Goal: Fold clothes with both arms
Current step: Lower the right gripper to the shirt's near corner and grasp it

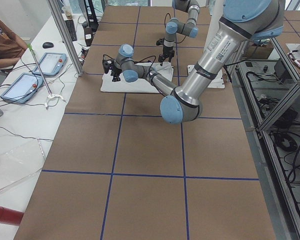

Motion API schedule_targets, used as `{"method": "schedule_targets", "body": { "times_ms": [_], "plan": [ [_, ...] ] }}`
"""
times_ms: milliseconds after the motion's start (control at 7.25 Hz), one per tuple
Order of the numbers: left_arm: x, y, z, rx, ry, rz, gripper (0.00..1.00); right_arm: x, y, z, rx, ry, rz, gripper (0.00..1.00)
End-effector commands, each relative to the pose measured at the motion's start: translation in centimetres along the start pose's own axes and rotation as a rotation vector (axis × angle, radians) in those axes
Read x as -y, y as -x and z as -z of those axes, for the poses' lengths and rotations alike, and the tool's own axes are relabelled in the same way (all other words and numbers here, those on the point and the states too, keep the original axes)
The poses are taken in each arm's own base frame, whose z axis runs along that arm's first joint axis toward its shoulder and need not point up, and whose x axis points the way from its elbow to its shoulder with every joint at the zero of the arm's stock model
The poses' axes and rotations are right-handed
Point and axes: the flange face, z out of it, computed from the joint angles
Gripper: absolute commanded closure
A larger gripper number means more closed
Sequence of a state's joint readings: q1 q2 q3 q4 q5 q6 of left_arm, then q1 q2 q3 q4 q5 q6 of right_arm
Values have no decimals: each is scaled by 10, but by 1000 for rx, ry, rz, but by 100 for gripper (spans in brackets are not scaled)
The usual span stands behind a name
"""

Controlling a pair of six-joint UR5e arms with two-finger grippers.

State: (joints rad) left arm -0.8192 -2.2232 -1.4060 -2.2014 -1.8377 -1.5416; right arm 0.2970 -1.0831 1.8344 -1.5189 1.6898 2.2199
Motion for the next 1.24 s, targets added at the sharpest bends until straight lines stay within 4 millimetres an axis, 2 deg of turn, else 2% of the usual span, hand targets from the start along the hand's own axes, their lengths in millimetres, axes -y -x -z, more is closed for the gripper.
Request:
{"method": "schedule_targets", "body": {
  "times_ms": [0, 276, 1103],
  "plan": [
    [-1, -1, 2, 10, 0, 3, 50, -4, -1, -5, -4, -8, 5, 0],
    [-2, -4, 7, 19, 1, 5, 50, -10, 10, -8, 5, -17, -4, 0],
    [-4, -6, 15, 25, -1, 7, 50, -13, 4, -18, -15, -20, -1, 0]
  ]
}}
